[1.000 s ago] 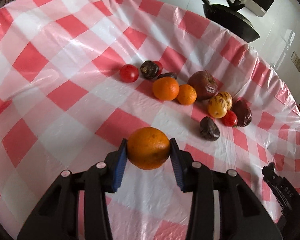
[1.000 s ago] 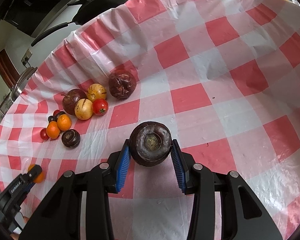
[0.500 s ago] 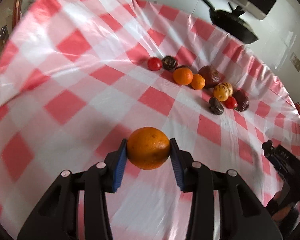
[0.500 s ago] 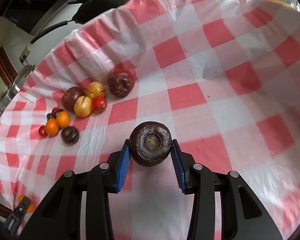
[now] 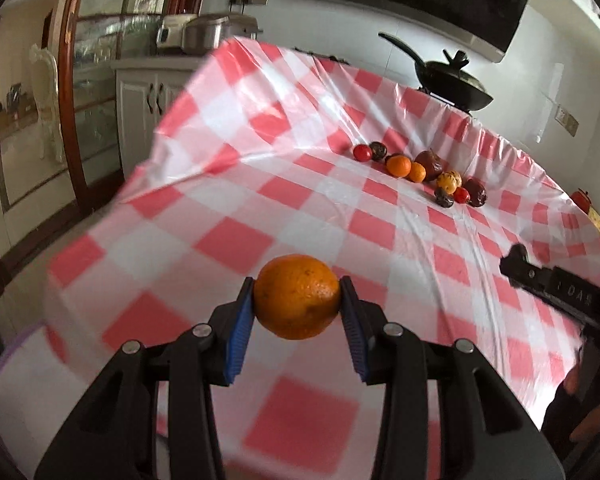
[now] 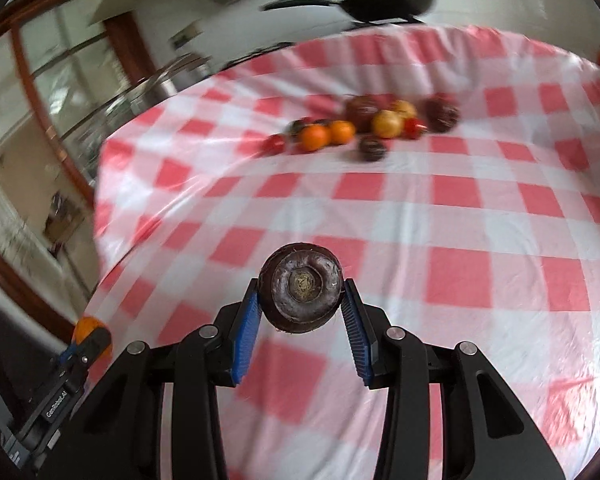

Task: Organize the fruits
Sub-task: 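Carry the orange and dark fruit with both grippers over the white box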

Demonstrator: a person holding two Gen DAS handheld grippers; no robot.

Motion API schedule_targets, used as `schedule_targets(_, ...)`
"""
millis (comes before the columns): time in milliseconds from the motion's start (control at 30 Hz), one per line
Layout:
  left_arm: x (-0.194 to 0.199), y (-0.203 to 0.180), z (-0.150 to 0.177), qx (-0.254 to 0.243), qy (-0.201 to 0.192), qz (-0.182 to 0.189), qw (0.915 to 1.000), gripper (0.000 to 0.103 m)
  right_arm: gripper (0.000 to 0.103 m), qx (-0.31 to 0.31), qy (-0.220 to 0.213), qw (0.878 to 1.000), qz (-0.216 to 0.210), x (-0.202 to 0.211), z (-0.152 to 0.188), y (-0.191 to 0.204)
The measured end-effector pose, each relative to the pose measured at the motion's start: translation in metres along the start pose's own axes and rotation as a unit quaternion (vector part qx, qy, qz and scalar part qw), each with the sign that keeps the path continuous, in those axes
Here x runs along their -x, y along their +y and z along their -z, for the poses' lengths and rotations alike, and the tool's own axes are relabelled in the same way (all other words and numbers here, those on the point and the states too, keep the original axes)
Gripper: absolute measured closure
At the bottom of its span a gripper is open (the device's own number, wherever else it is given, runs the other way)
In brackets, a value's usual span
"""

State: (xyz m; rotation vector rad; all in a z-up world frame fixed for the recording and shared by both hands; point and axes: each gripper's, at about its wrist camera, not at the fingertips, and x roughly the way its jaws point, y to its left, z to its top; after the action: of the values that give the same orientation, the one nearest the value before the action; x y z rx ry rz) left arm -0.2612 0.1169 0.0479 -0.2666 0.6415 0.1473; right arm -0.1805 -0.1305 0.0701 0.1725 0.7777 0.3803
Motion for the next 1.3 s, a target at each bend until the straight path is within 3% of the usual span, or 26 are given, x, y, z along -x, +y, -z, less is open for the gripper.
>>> schedule_targets(233, 0.039, 0.045, 0.033, -0.010, -0.017, -0.018, 0.9996, 0.061, 0.062, 0.083, 0.023, 0.995, -0.051, 0.005, 0.024, 0.067)
schedule_targets(600, 0.070, 0.125, 0.080, 0.049, 0.008, -0.081, 0.9955, 0.061, 0.062, 0.202, 0.053, 0.968, -0.136, 0.007, 0.076, 0.149)
schedule_targets(767, 0.079, 0.153, 0.102, 0.078, 0.026, -0.108, 0.9908, 0.061, 0.062, 0.251, 0.065, 0.947, -0.188, 0.010, 0.100, 0.181)
schedule_targets(1000, 0.094, 0.197, 0.131, 0.126, 0.046, -0.150, 0.9795, 0.061, 0.062, 0.329, 0.112, 0.905, -0.247, 0.003, 0.145, 0.232)
schedule_targets(1167, 0.088, 0.212, 0.147, 0.132, 0.078, -0.167, 0.9739, 0.061, 0.062, 0.371, 0.168, 0.879, -0.250, -0.016, 0.184, 0.253)
schedule_targets(1300, 0.071, 0.221, 0.160, 0.149, 0.118, -0.173, 0.9665, 0.061, 0.062, 0.407, 0.221, 0.859, -0.219, -0.048, 0.218, 0.262)
